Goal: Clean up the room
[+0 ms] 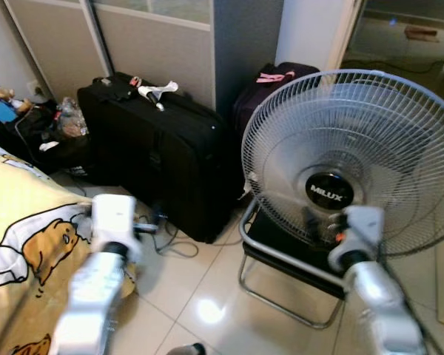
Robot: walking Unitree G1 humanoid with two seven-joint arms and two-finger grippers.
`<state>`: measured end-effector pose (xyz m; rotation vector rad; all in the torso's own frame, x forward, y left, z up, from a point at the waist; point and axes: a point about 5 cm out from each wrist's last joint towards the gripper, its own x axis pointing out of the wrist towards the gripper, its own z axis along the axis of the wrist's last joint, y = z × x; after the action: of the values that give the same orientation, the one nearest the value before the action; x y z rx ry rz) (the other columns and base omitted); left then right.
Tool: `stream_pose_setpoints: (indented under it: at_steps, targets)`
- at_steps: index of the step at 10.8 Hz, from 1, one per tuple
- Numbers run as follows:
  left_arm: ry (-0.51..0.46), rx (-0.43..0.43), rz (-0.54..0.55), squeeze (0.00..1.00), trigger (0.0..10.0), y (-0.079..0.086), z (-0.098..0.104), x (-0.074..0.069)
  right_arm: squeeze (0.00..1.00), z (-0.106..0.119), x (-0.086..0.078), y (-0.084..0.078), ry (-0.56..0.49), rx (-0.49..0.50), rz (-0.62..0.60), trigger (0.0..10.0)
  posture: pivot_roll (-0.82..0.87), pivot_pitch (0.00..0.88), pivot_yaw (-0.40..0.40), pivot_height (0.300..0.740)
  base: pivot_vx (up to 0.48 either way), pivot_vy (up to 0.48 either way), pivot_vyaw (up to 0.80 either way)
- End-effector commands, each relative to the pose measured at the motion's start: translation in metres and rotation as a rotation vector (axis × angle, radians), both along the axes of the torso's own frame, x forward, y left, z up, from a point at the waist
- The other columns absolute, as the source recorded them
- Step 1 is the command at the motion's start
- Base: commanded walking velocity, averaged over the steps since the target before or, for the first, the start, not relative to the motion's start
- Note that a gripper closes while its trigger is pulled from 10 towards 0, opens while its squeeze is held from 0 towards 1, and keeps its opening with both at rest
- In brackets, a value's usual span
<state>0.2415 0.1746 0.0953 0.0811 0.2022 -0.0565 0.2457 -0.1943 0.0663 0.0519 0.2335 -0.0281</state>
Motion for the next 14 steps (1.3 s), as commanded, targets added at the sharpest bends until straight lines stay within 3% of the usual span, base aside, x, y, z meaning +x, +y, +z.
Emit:
stream_pose_setpoints:
  at_steps: [1, 2, 3, 6, 11, 14]
  targets:
    - [0.000, 0.030, 0.022, 1.00, 10.0, 0.010, 0.001, 0.003, 1.00, 0.001, 0.003, 0.004, 0.006, 0.008, 0.011, 10.0, -0.09, 0.000, 0.017, 0.740, 0.000, 0.251, 0.00]
    - [0.008, 0.054, 0.054, 1.00, 10.0, 0.020, 0.003, 0.006, 1.00, -0.004, 0.004, 0.010, 0.029, -0.052, 0.039, 10.0, -0.09, 0.000, 0.024, 0.740, 0.000, 0.251, 0.00]
    - [0.005, 0.055, 0.050, 1.00, 10.0, 0.021, 0.006, 0.008, 1.00, -0.004, 0.007, 0.011, 0.049, -0.077, 0.051, 10.0, -0.09, 0.000, 0.019, 0.740, 0.000, 0.244, 0.00]
    - [0.018, 0.069, 0.036, 1.00, 10.0, 0.020, 0.005, 0.008, 1.00, 0.002, 0.009, 0.013, 0.034, -0.034, 0.079, 10.0, -0.10, 0.000, 0.030, 0.740, 0.000, 0.299, 0.00]
    - [0.013, 0.077, 0.026, 1.00, 10.0, 0.017, 0.006, 0.013, 1.00, 0.010, 0.017, 0.012, -0.001, -0.021, 0.086, 10.0, -0.11, 0.000, 0.026, 0.740, 0.000, 0.306, 0.75]
    - [-0.023, 0.123, 0.020, 1.00, 10.0, 0.018, 0.013, 0.025, 1.00, 0.015, 0.026, 0.018, -0.021, -0.006, 0.125, 10.0, -0.09, 0.000, 0.017, 0.740, 0.000, -0.160, 0.80]
